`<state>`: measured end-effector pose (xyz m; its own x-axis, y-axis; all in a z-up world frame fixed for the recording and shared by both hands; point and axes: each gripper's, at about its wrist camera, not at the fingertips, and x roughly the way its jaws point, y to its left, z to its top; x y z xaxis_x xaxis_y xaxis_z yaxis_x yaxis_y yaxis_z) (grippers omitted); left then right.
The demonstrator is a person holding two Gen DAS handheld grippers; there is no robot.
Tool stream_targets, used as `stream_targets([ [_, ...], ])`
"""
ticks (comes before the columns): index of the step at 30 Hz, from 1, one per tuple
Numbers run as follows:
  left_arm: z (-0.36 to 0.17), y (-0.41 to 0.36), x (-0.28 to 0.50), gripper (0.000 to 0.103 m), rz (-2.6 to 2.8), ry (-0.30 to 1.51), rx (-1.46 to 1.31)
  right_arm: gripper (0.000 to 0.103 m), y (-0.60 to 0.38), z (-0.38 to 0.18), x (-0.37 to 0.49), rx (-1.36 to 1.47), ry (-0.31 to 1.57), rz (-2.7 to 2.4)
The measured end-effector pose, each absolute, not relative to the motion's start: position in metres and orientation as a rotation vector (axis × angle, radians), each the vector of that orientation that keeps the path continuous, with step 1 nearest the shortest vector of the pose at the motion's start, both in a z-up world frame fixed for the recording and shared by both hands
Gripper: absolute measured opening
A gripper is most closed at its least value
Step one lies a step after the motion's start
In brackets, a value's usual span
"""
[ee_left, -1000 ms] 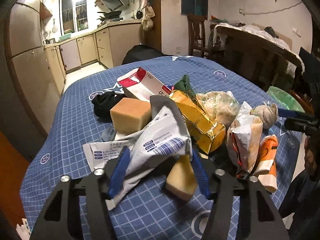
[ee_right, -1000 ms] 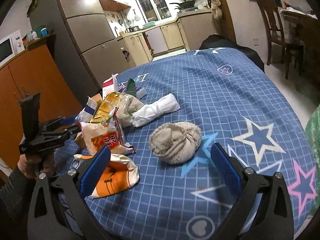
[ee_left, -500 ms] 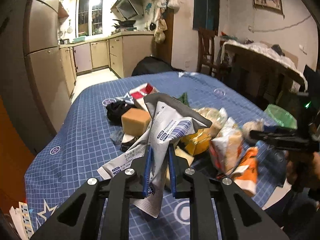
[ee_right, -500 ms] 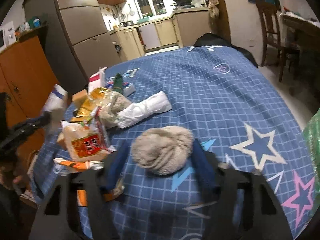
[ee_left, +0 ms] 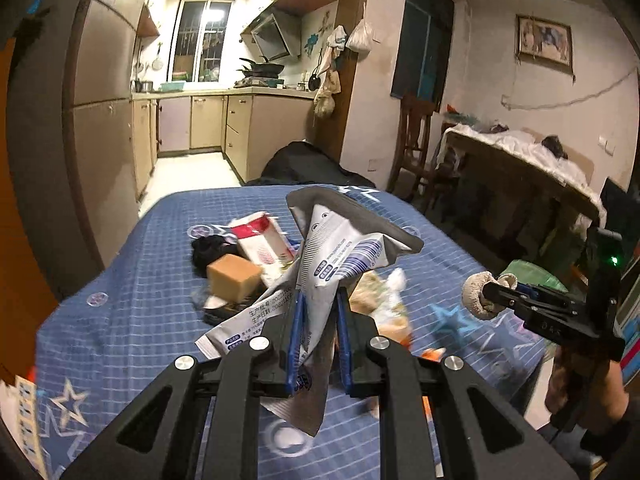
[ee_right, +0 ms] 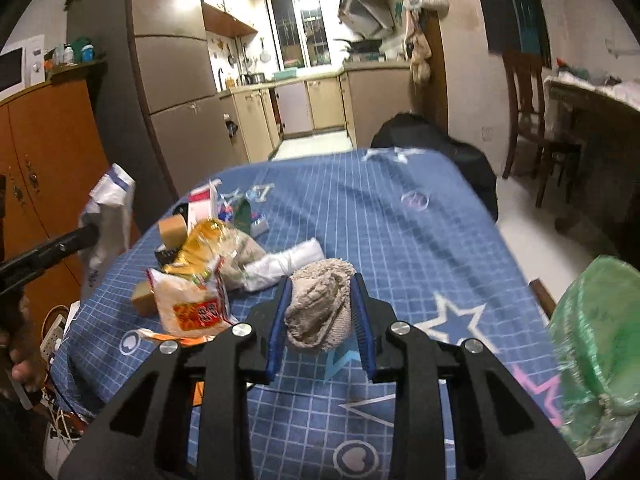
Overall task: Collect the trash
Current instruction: 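Carry both items to the green bin and open both tools to drop them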
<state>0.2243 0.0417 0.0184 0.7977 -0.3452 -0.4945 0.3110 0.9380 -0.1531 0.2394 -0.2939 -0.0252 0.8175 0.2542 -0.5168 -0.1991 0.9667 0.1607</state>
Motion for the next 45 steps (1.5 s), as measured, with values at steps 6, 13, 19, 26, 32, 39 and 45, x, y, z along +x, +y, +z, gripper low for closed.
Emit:
stream_targets([
  [6, 0.034, 0.0, 0.22, 0.017, -0.411, 0.541, -0.083, 0.028, -0.305, 0.006, 0.223, 0.08, 0.507, 0.211],
  [13, 0.058, -0.066, 0.22, 0.017, -0.513, 0.534, -0.098, 0.028, -0.345, 0.033, 0.202, 0.069, 0.458, 0.125],
  [19, 0.076, -0.141, 0.224, 0.017, -0.623, 0.534, -0.106, 0.028, -0.395, 0.045, 0.186, 0.074, 0.444, 0.022],
  [26, 0.087, -0.241, 0.235, 0.017, -0.767, 0.569, -0.106, 0.028, -0.458, 0.054, 0.168, 0.073, 0.451, -0.109],
  [32, 0.087, -0.337, 0.239, 0.017, -0.867, 0.625, -0.075, 0.028, -0.515, 0.058, 0.161, 0.095, 0.484, -0.201],
  [39, 0.07, -0.427, 0.265, 0.017, -0.929, 0.737, -0.055, 0.028, -0.571, 0.039, 0.178, 0.182, 0.606, -0.228],
  [45, 0.036, -0.487, 0.297, 0.017, -0.921, 0.875, -0.057, 0.028, -0.606, 0.013, 0.195, 0.28, 0.721, -0.217],
])
